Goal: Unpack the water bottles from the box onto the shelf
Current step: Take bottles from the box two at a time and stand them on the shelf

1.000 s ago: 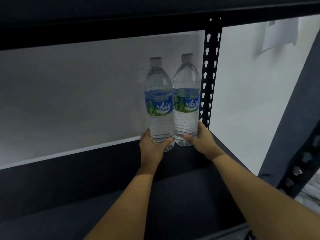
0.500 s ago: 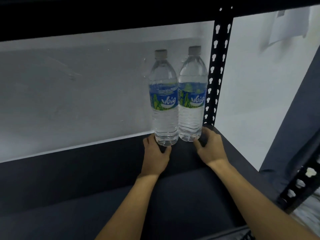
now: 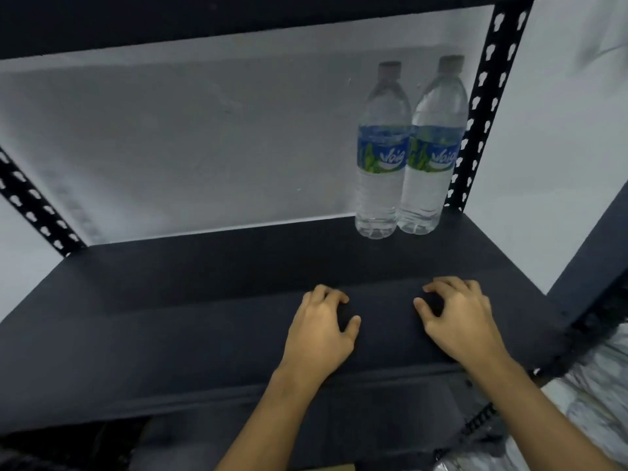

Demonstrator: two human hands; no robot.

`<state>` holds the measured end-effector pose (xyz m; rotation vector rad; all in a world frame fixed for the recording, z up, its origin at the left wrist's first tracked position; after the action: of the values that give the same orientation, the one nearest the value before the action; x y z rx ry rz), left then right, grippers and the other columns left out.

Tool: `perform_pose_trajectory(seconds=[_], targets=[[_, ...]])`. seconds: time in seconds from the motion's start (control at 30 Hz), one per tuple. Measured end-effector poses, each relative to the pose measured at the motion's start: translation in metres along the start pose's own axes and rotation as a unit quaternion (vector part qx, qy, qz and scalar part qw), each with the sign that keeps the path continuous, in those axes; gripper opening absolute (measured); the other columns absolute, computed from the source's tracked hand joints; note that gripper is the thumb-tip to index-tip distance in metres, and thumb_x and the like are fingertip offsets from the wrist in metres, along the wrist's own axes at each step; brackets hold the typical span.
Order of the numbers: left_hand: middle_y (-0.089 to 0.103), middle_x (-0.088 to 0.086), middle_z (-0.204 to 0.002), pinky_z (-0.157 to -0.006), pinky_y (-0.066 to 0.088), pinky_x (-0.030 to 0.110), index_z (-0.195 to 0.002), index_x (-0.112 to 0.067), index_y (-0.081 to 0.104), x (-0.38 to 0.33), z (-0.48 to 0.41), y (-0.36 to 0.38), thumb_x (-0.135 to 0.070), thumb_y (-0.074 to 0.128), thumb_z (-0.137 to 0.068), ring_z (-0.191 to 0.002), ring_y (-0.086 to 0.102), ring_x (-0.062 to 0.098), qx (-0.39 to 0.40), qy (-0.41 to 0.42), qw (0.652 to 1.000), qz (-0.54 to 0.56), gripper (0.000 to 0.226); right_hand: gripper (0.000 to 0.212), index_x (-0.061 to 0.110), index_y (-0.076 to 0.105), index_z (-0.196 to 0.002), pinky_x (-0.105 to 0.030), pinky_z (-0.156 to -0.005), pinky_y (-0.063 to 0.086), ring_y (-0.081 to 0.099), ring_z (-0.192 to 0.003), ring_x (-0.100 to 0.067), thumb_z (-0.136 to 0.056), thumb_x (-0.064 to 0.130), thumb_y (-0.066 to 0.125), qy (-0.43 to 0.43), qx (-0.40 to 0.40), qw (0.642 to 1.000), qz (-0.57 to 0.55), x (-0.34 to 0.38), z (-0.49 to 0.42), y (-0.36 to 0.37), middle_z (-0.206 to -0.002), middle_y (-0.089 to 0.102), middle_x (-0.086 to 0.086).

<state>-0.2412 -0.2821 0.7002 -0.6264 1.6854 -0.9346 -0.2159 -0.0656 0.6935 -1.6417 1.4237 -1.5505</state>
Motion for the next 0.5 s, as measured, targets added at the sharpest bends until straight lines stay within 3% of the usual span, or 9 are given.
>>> perform_pose_trajectory(seconds=[0.17, 0.3, 0.4, 0.5], targets=[[0.049, -0.013, -0.127, -0.107, 0.041, 0.023, -0.126, -0.021, 0.061, 0.022, 0.074, -0.015, -0.04, 0.06, -0.097, -0.124, 0.042, 0.005, -0.036, 0.024, 0.999, 0.03, 0.035, 0.028, 0.011, 0.071, -0.107, -0.046, -0.095, 0.04, 0.049, -0.112, -0.031, -0.084, 0.028, 0.07, -0.035, -0.023, 0.999, -0.011, 0.027, 0.069, -0.002, -0.118, 0.065, -0.005], [0.048, -0.016, -0.132, -0.121, 0.03, 0.028, -0.126, -0.021, 0.062, 0.045, 0.14, -0.014, -0.027, 0.063, -0.097, -0.14, 0.036, 0.003, -0.032, 0.061, 0.992, 0.106, 0.03, 0.028, 0.009, 0.071, -0.107, -0.048, -0.096, 0.044, 0.048, -0.111, -0.03, -0.081, 0.021, 0.073, -0.054, -0.078, 0.994, -0.044, 0.044, 0.129, 0.006, -0.119, 0.064, -0.006], [0.052, -0.017, -0.126, -0.109, 0.039, 0.018, -0.124, -0.026, 0.061, 0.071, 0.18, -0.011, -0.022, 0.064, -0.096, -0.127, 0.048, 0.0, -0.025, 0.029, 0.985, 0.17, 0.028, 0.026, 0.009, 0.069, -0.106, -0.05, -0.094, 0.046, 0.05, -0.109, -0.029, -0.084, 0.022, 0.069, -0.037, -0.081, 0.992, -0.085, 0.053, 0.168, 0.019, -0.116, 0.062, -0.005], [0.054, -0.017, -0.125, -0.098, 0.046, 0.018, -0.129, -0.029, 0.058, 0.103, 0.214, 0.001, -0.026, 0.064, -0.096, -0.116, 0.054, -0.002, 0.003, -0.04, 0.983, 0.177, 0.033, 0.029, 0.01, 0.067, -0.11, -0.047, -0.094, 0.046, 0.053, -0.107, -0.029, -0.084, 0.024, 0.069, -0.023, -0.021, 0.996, -0.084, 0.061, 0.209, 0.046, -0.112, 0.062, -0.006]])
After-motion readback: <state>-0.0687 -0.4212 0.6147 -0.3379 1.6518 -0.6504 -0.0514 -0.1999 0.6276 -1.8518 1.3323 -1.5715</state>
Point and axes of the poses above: each hand's wrist, its own z-axis away from the middle knuckle, its own y-axis out of the palm, x = y × z, the point moved 4 cm from there along -z, towards the middle knuckle
